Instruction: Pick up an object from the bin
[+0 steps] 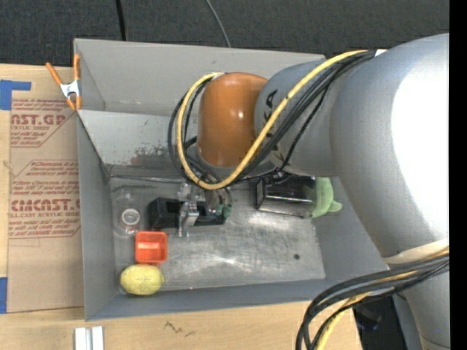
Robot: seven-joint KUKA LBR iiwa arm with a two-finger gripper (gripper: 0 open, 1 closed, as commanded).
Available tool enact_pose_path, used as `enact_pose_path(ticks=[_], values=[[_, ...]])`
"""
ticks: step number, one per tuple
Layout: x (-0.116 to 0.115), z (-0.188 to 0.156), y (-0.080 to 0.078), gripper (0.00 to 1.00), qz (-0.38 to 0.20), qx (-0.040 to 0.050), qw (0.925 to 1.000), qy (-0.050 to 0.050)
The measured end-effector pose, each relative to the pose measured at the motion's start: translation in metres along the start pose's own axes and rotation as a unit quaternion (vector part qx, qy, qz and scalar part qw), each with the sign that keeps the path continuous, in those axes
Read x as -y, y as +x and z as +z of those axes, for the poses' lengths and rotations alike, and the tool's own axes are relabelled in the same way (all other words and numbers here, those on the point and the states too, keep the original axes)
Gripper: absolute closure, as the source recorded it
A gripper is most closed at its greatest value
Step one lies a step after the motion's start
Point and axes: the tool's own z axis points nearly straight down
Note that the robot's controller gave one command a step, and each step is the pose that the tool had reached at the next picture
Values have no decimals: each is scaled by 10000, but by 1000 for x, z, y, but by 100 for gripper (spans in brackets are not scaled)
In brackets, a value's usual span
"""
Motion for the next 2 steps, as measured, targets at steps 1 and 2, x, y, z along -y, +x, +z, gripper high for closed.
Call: enact_pose_path(ticks=[1,2], values=[[0,-24,0,100,0,0,10000,-2],[0,-46,-1,100,-5,17,10000,-7]])
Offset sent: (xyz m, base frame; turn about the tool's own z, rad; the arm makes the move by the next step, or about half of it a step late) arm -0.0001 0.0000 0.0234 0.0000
